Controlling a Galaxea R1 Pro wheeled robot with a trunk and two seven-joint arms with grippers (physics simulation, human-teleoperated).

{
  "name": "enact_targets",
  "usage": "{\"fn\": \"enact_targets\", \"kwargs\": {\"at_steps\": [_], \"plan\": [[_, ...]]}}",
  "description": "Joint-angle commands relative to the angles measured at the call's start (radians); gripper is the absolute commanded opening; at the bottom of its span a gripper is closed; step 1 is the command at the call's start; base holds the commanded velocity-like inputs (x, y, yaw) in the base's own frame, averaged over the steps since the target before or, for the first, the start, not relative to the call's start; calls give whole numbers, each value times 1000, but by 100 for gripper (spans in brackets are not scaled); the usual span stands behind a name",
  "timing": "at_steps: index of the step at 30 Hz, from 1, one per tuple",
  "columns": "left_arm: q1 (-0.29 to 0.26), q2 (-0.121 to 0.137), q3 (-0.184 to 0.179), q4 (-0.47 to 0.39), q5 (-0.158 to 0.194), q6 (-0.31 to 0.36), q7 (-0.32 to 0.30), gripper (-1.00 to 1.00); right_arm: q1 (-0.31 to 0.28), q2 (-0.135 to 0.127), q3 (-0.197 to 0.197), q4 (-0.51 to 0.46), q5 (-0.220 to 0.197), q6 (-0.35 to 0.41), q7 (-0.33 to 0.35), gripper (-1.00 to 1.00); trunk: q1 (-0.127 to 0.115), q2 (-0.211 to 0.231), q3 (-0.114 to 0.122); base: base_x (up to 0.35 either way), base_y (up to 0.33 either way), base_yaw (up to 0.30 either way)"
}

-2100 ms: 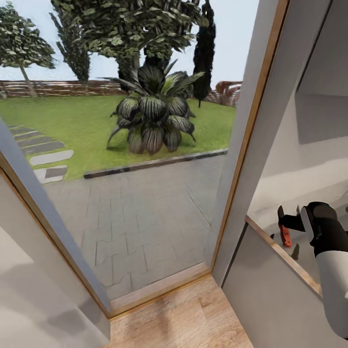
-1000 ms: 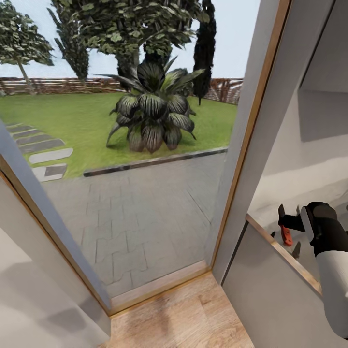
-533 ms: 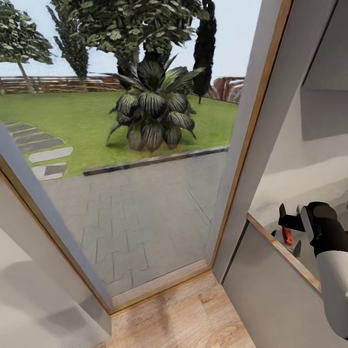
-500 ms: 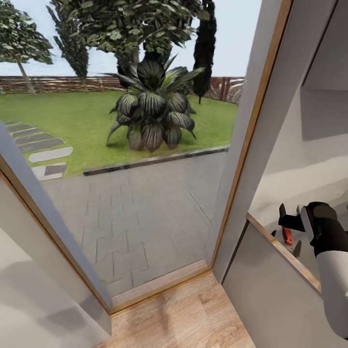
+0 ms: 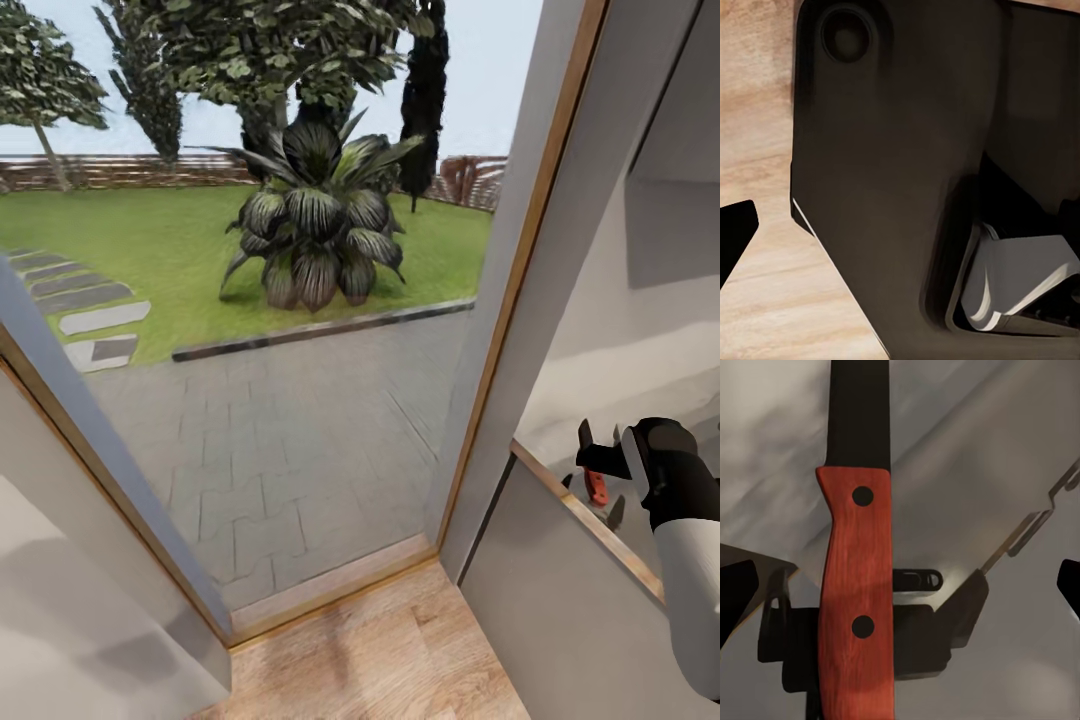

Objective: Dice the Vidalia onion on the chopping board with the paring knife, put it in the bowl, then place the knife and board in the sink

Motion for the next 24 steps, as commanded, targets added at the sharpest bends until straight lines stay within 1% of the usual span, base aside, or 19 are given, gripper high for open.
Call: {"fn": "enact_targets", "kwargs": {"at_steps": [1,19,24], "plan": [[1,0,5,-2,1,-1,-1,100,-1,0,-1,-1,5,4,3,100,0,-1,-1,0,0,0],[1,0,5,-1,1,-1,-1,100,-1,0,-1,-1,5,4,3,100,0,-1,-16,0,4,0],[1,-5,5,-3,1,0,2,100,-1,0,-1,-1,5,4,3,100,0,-1,-18,0,1,0]]}}
